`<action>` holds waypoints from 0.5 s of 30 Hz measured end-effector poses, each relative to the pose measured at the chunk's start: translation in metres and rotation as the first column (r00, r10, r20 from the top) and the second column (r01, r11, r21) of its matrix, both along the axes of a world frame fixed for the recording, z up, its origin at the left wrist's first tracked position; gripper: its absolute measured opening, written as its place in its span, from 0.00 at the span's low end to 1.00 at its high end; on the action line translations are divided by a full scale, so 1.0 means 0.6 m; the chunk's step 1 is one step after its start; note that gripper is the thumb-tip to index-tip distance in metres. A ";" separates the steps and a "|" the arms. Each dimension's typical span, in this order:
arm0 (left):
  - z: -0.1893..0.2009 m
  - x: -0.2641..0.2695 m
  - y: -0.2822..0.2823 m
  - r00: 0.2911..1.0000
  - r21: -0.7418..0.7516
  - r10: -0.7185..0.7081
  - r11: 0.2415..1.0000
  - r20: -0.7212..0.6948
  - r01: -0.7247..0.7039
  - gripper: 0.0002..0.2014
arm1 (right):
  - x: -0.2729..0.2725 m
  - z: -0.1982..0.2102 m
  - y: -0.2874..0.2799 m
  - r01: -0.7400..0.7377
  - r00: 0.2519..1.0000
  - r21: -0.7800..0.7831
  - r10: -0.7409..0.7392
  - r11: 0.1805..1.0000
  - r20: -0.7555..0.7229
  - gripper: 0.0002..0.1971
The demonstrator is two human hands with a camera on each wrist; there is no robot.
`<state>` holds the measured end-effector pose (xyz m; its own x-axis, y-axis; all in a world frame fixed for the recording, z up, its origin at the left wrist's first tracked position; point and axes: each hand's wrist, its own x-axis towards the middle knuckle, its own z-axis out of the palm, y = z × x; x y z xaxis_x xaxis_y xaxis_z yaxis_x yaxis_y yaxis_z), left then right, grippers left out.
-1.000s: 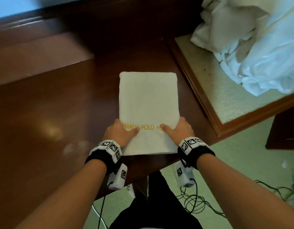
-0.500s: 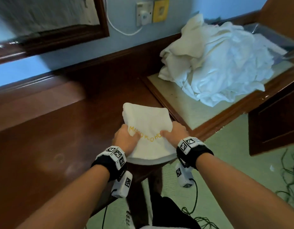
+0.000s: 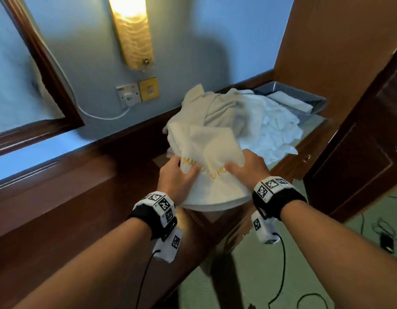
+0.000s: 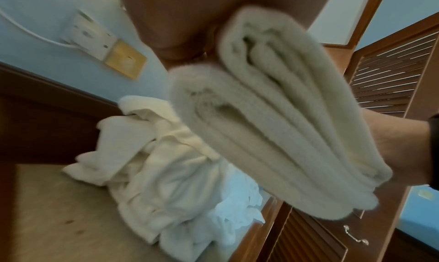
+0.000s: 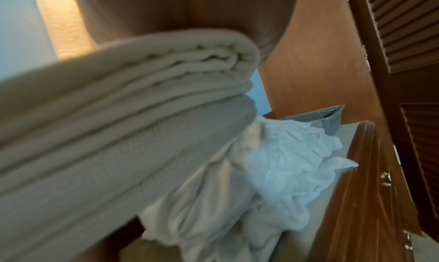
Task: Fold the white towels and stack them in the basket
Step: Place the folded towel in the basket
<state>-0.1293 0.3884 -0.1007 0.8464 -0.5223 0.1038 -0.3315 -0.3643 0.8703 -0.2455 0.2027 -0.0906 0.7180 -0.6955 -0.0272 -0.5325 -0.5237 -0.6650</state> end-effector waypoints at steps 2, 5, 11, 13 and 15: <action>0.010 -0.013 -0.079 1.000 -0.030 -0.014 0.999 0.024 0.015 0.13 | -0.021 0.018 -0.073 0.019 0.999 -0.013 -0.018 1.000 0.035 0.19; 0.021 -0.036 -0.201 0.998 -0.060 -0.028 0.998 0.062 0.032 0.13 | -0.056 0.032 -0.186 0.055 0.995 -0.015 -0.053 0.998 0.090 0.19; 0.032 -0.088 -0.430 0.993 -0.080 -0.082 0.993 0.090 0.089 0.10 | -0.123 0.042 -0.392 0.163 0.980 -0.036 -0.158 0.986 0.123 0.22; 0.030 -0.099 -0.495 0.990 -0.092 -0.102 0.990 0.095 0.111 0.11 | -0.136 0.042 -0.450 0.194 0.974 -0.047 -0.187 0.980 0.131 0.21; 0.024 -0.106 -0.556 0.989 -0.102 -0.120 0.986 0.090 0.129 0.11 | -0.145 0.038 -0.504 0.212 0.966 -0.028 -0.205 0.977 0.156 0.19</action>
<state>-0.1928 0.0550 -0.0866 0.7617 -0.6048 0.2324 -0.4417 -0.2222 0.8692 -0.3327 -0.0999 -0.0678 0.5506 -0.8282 0.1046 -0.5279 -0.4425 -0.7249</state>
